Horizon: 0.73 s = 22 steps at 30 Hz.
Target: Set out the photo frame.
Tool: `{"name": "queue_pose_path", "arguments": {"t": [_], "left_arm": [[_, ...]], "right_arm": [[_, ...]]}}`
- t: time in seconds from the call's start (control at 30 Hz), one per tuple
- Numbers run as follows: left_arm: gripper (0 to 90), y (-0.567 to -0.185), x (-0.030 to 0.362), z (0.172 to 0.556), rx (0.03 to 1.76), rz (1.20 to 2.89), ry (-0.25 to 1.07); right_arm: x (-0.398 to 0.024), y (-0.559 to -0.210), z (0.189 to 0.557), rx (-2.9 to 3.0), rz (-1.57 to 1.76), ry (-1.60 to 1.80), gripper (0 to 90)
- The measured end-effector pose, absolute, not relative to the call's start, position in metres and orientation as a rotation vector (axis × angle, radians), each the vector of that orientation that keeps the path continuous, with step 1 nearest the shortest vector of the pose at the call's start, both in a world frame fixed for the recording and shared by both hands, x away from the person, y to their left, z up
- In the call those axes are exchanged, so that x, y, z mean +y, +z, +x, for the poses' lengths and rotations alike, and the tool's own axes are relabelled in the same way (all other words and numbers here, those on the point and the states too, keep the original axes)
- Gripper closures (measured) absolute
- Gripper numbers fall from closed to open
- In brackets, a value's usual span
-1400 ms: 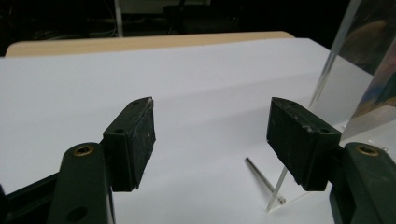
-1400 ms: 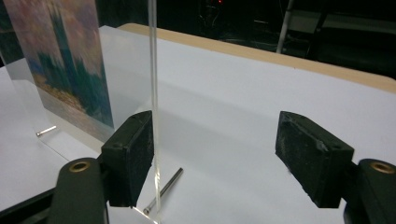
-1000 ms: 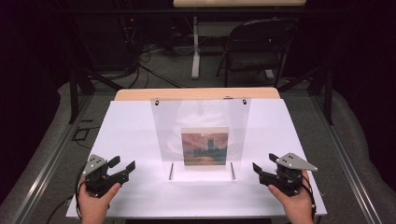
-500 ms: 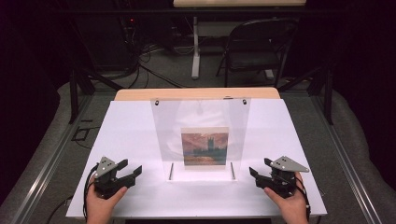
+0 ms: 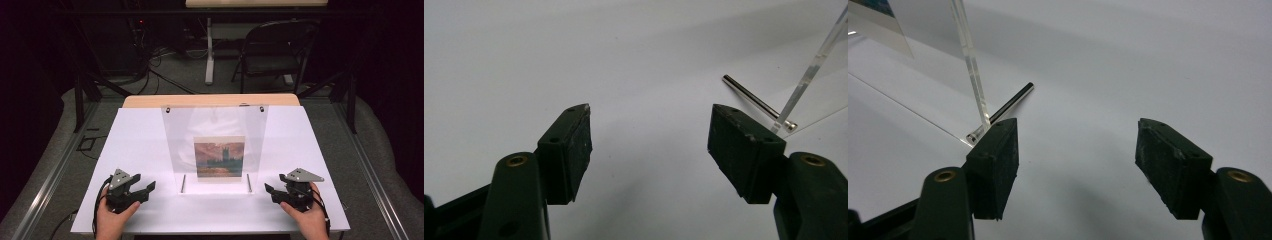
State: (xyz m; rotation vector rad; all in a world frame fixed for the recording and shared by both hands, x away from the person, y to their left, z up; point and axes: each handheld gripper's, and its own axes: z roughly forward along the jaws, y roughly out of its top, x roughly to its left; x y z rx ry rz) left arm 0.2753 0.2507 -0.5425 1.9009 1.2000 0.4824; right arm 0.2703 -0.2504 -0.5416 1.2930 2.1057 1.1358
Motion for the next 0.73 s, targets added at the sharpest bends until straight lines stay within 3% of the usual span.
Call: {"name": "queue_pose_path", "arguments": {"t": [0.73], "left_arm": [[34.0, -0.5436, 0.2578, 0.2772, 1.244, 1.866, 0.438]], "right_arm": [[-0.2546, -0.5434, 0.272, 2.126, 1.342, 1.18, 33.3]]}}
